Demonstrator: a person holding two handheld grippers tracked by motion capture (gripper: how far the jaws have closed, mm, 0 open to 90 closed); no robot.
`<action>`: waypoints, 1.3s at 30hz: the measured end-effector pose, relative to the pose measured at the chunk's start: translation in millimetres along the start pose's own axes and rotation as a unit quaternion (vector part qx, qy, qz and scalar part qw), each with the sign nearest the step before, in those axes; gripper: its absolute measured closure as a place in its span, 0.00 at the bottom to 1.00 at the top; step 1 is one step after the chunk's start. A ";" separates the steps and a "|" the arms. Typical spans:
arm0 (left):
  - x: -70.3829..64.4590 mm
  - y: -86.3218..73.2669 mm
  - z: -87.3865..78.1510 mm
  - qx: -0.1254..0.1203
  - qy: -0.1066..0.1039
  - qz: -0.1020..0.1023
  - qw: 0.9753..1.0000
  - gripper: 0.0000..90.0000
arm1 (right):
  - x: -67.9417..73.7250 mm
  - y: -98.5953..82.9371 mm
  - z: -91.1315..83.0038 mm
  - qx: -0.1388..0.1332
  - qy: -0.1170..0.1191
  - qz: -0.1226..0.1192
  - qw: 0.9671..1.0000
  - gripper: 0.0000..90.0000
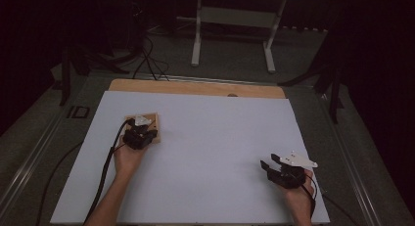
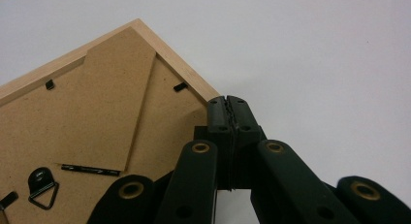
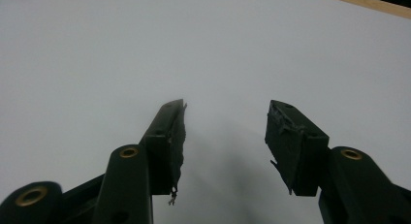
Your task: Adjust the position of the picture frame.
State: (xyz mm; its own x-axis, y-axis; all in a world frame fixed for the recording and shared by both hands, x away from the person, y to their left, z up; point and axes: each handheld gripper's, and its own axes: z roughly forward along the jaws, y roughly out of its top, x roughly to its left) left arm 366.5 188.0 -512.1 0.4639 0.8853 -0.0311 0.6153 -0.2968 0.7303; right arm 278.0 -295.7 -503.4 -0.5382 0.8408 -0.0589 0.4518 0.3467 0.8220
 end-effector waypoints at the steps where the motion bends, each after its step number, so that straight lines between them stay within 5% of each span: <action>1: -0.2 0.0 -0.1 0.001 0.000 0.000 1.000 1.00 | 0.0 0.0 -0.1 0.000 0.000 0.000 1.000 0.53; 15: -2.6 -0.8 -1.5 0.004 -0.001 0.005 1.000 1.00 | -0.4 0.0 -0.1 -0.002 0.000 0.000 1.000 0.51; 39: -9.7 -13.7 -17.6 0.015 -0.033 0.025 0.999 1.00 | 0.1 0.2 -0.4 -0.004 0.001 0.000 1.000 0.50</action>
State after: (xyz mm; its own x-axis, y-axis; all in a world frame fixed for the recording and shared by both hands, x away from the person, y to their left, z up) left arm 342.4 189.8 -509.8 0.5346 0.8441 -0.0403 0.6085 -0.3515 0.7114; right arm 277.7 -295.6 -503.1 -0.5396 0.8399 -0.0583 0.4459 0.3438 0.8264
